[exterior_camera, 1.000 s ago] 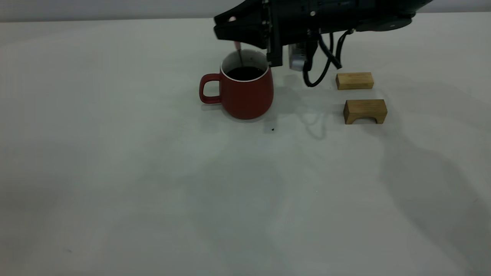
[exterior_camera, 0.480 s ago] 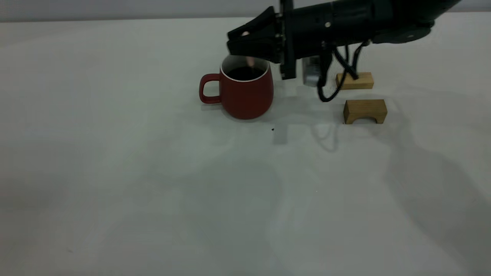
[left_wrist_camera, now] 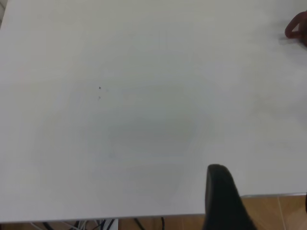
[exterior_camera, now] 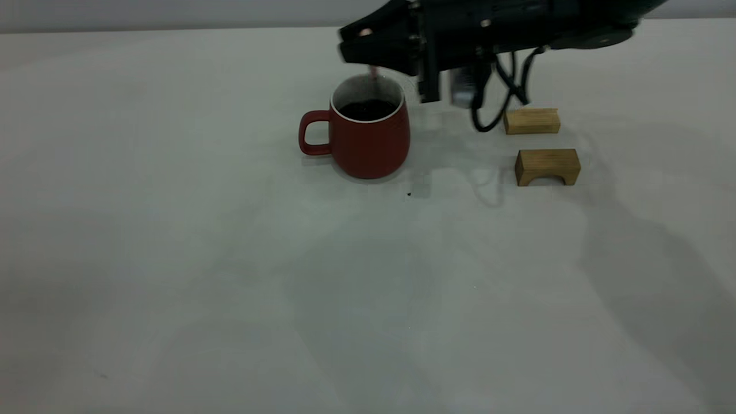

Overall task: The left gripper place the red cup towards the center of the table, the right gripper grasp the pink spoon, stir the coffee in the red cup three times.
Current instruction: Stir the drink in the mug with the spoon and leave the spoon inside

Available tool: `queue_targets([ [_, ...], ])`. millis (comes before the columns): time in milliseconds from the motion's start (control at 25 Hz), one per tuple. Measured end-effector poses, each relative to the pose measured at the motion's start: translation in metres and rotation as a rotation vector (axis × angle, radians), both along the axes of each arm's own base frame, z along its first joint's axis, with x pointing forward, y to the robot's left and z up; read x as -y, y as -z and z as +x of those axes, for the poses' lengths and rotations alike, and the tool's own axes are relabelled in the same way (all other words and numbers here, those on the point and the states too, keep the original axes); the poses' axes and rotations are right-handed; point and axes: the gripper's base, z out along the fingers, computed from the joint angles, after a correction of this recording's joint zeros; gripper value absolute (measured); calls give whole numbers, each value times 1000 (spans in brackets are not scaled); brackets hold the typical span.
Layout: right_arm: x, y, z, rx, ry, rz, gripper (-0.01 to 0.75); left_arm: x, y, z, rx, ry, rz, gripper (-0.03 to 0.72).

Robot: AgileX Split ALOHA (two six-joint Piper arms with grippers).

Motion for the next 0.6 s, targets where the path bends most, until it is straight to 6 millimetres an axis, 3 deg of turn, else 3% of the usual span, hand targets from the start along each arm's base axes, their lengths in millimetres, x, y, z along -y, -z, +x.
queue_targets([
  [360,10,2,-22,-122,16,-12,123,0,0,0,0,0,0,478],
  [600,-15,1,-24,-108,-16,9,123,0,0,0,0,1,1,478],
])
